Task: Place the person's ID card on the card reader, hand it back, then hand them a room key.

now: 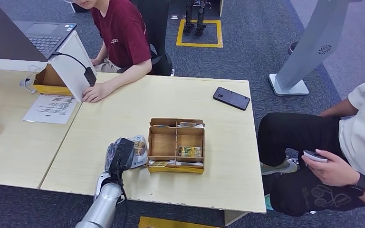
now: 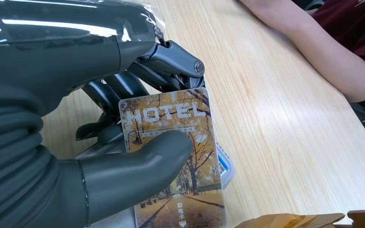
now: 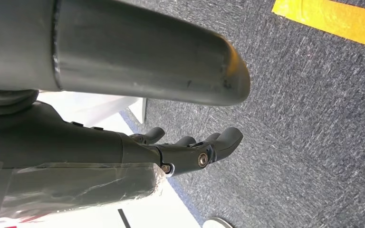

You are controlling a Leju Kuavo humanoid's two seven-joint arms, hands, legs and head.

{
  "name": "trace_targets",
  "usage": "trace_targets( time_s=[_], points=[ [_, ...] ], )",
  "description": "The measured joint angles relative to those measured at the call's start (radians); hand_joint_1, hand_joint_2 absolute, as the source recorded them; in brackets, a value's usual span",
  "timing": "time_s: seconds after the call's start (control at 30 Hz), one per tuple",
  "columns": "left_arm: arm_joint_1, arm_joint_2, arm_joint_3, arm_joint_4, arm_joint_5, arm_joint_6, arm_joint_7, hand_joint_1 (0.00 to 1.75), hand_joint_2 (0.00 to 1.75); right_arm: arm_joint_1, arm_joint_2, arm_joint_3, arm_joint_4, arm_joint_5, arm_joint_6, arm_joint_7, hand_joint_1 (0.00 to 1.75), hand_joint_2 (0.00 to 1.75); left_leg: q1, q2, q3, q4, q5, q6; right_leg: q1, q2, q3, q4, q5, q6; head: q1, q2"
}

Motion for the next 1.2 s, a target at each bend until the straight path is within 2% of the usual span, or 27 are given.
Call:
trace_targets(
  time_s=[0.4, 0.77, 1.0, 1.2],
  points=[
    [-0.007, 0.0, -0.002, 0.033, -0.042, 0.044, 0.011, 1.75, 1.75, 0.0, 0.001, 0.008, 0.0, 0.0, 0.0, -0.001, 0.0, 0.0, 0.0, 0.0, 0.0, 0.0, 0.0, 0.0, 0.0, 0.0, 0.0, 0.0, 0.0, 0.0, 0.0, 0.0],
    [-0.017, 0.0, -0.005, 0.084, -0.157, 0.171, 0.038, 1.75, 1.75, 0.0, 0.004, 0.021, 0.0, 0.0, -0.005, -0.007, 0.0, 0.0, 0.0, 0.0, 0.0, 0.0, 0.0, 0.0, 0.0, 0.0, 0.0, 0.0, 0.0, 0.0, 0.0, 0.0],
    [-0.027, 0.003, -0.013, 0.126, -0.289, 0.271, 0.099, 1.75, 1.75, 0.0, 0.007, 0.027, 0.0, 0.0, -0.007, -0.012, 0.0, 0.0, 0.0, 0.0, 0.0, 0.0, 0.0, 0.0, 0.0, 0.0, 0.001, 0.0, 0.0, 0.0, 0.0, 0.0],
    [-0.037, 0.003, -0.019, 0.151, -0.324, 0.294, 0.121, 1.75, 1.75, 0.0, 0.008, 0.036, 0.0, 0.0, -0.007, -0.013, 0.0, 0.0, 0.0, 0.0, 0.001, 0.0, 0.0, 0.0, 0.0, 0.0, 0.001, 0.0, 0.0, 0.0, 0.0, 0.0]
  ],
)
